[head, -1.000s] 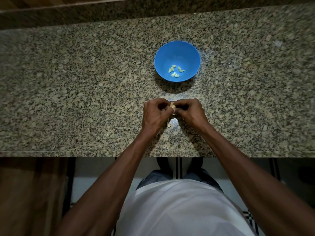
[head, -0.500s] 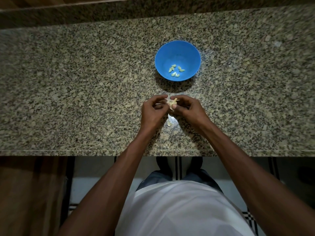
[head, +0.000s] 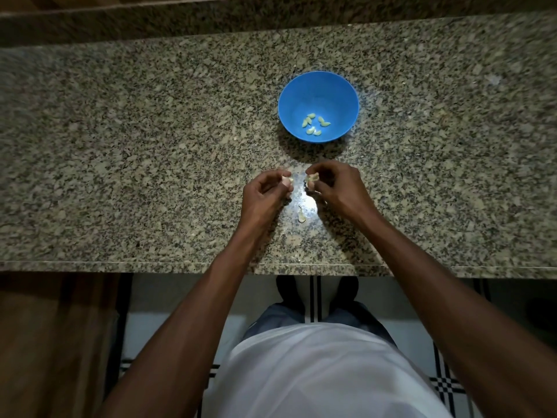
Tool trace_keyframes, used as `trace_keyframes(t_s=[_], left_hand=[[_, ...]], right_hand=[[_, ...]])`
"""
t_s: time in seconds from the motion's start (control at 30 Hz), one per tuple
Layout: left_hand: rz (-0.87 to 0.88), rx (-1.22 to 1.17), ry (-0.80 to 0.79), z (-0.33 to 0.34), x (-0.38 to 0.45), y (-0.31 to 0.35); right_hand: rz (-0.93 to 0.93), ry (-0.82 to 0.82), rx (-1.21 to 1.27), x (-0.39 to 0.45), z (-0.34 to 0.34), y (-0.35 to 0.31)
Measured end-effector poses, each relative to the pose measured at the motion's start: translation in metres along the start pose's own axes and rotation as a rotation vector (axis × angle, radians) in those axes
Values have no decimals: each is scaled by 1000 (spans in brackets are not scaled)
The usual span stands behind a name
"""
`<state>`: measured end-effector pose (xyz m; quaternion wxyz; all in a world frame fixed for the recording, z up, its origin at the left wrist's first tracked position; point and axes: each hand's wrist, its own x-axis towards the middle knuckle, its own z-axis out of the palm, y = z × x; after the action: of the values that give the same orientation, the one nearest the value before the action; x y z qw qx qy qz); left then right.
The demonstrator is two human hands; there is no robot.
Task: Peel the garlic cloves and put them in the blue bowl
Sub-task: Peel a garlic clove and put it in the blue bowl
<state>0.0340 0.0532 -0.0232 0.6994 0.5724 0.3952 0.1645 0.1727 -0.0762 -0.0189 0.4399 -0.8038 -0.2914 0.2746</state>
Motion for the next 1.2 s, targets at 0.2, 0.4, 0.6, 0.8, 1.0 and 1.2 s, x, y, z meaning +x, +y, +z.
trace_keyframes(t_s=[0.2, 0.4, 0.6, 0.8, 1.0, 1.2], left_hand=[[-33, -28, -14, -4, -6, 1], [-6, 6, -65, 0, -14, 6], [35, -10, -52, 17, -19, 3], [74, 78, -114, 15, -16, -2], [188, 474, 52, -2, 10, -12], [338, 941, -76, -4, 22, -18]], right_hand=[[-159, 81, -188, -1, -1, -9], [131, -14, 265, -23, 1, -13], [451, 48, 839, -30, 6, -20], [386, 106, 706, -33, 3, -13], [163, -14, 3, -29, -9, -4], [52, -14, -330, -26, -9, -9]])
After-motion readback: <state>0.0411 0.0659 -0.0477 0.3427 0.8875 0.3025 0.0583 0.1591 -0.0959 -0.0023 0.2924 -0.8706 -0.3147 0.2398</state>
